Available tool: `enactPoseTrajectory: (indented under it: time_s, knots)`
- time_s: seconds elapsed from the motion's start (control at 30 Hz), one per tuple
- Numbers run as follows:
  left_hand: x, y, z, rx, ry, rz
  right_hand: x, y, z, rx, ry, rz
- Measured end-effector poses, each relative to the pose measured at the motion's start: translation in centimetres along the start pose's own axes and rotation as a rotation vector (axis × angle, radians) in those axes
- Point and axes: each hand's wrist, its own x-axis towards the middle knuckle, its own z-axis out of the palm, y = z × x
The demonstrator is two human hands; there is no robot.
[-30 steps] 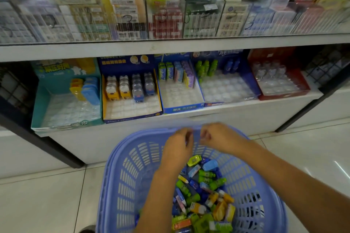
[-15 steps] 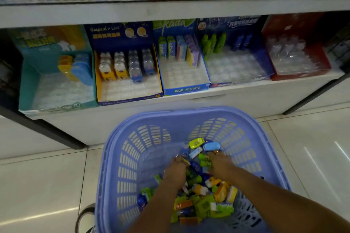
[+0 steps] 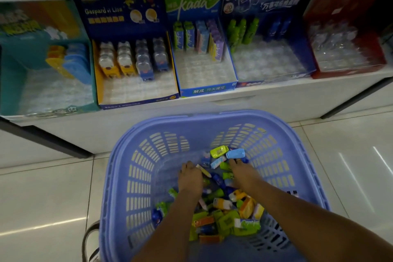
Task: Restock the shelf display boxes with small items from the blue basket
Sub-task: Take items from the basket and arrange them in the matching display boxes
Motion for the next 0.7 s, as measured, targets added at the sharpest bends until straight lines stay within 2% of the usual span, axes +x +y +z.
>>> enactPoseTrajectory:
  time_s: [0.17,0.37,0.57,0.63,0.7]
  knots:
    - [0.1,-1.3,-2.5,-0.451,-0.087,-0.048,0.2,0.0,0.0,0.28,-0.01,-0.014]
    - [-0.7,-1.1,-5.6,-0.851,-0.159,-0.06,0.8,-1.8,0.9,0.228,0.021,-0.021]
    - [-1.1,-0.6,-6.0,-0.966,-0.062,-0.08,0.9,-1.8,0.2,0.21,-0.037,-0.041]
    - [-1.2,-0.6,-6.0,-0.988,-0.062,-0.084,0.6,-1.8,-0.4,0.291,0.026,-0.048]
    - [-1.4,-0.3,-6.2,-0.922,-0.038,-0.045,-0.1,-2.0,-1.7,0.38,0.01,-0.125]
